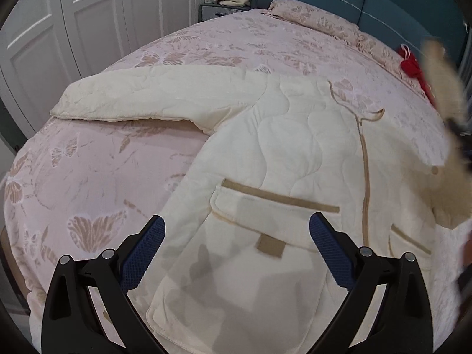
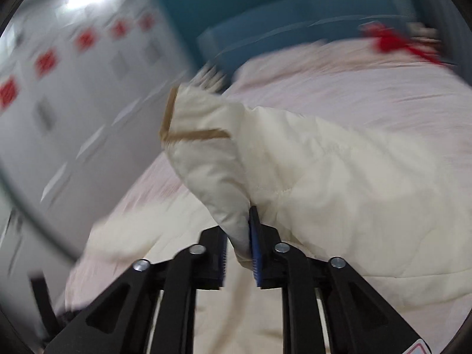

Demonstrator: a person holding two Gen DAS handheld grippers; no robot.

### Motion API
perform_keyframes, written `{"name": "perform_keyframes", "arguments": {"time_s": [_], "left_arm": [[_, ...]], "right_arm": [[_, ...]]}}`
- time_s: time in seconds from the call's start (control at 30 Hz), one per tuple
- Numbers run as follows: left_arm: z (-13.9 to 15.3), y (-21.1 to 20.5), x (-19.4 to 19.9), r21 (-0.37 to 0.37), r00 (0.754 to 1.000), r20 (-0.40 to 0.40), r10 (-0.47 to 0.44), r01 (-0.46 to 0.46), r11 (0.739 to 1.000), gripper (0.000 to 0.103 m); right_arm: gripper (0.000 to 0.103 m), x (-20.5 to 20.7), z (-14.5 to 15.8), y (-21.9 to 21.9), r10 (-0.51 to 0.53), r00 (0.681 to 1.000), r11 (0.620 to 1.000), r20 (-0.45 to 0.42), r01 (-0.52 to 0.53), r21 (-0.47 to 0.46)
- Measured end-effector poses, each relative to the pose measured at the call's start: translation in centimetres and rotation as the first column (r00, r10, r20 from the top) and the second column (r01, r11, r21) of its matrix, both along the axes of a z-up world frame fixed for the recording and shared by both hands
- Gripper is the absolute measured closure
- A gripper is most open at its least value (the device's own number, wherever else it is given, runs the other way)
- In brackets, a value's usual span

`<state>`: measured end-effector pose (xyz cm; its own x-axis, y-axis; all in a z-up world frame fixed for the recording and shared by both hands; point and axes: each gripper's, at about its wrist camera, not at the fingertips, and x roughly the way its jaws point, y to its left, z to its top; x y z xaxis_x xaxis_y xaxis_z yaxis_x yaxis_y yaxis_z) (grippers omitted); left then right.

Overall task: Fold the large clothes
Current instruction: 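Grasp the jacket hem with the right tool while the left tool grasps the hem beside it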

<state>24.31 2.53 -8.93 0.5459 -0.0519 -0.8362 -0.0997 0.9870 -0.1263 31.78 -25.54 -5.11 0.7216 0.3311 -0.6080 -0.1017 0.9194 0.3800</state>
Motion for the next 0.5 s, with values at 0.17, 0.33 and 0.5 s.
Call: {"name": "perform_keyframes", "arguments": {"time_s": [0.17,0.33,0.5], "left_arm": [[-0.5,1.0,2.1,-0.152,1.000,-0.013,-0.024,0.022,0.988,0.007],[-3.2,0.4,5.6,-0.379,0.998,-0.054,-0.032,0.009,0.925,0.006],[-7.1,-2.2,8.7,-0.442,0.989,-0.144,-0.022,-0.044,0.896,0.007]], "right_arm": [[0.062,-0.1,-6.2,6.3,0.084,0.986,0.996,-0.144,-0.085,0.001],[0.032,-6.2,-6.2,-0.6,-0.125,0.983,0.986,-0.134,0.139,0.096],[0.030,-10.2,-7.7,-9.9,-0.369,0.902,0.907,-0.224,0.402,0.125]]}}
